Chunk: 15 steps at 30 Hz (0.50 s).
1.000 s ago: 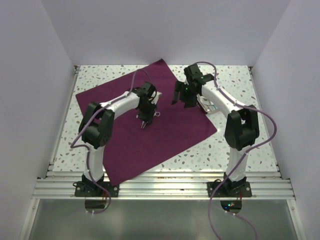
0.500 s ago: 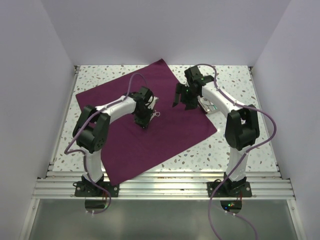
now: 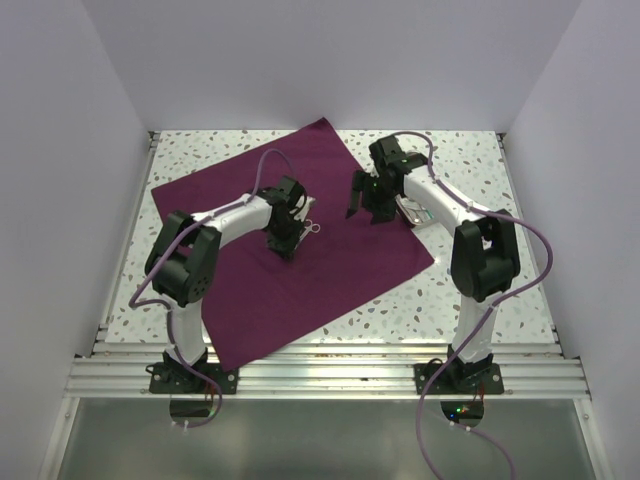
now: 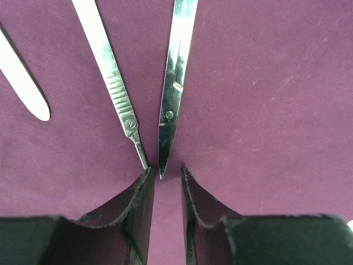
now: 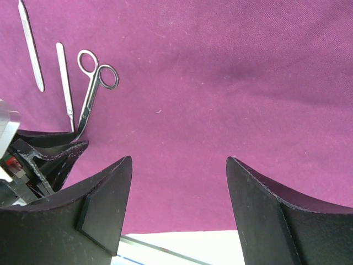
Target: Prepare the surgical pack
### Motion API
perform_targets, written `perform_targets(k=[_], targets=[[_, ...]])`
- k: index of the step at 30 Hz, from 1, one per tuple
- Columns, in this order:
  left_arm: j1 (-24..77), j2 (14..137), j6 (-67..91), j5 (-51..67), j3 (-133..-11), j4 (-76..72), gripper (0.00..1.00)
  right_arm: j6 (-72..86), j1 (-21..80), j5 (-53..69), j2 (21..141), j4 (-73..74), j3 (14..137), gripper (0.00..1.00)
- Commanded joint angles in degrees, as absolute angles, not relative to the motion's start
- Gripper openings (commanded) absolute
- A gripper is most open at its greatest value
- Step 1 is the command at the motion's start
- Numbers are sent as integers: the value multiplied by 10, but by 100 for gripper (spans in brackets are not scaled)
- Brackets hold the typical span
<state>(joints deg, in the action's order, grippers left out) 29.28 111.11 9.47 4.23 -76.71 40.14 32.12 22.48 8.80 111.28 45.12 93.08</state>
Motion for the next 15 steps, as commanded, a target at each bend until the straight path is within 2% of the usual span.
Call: perform_targets(k=[1, 6, 15], targets=[[294, 1099, 102, 50, -762, 382, 29, 323, 223, 102, 1076, 435, 928, 73], [295, 1115, 104, 57, -766, 386, 29, 327, 223, 104, 1078, 429, 925, 73], [294, 1154, 98, 62, -813, 400, 20, 316, 223, 98, 1076, 432, 911, 73]])
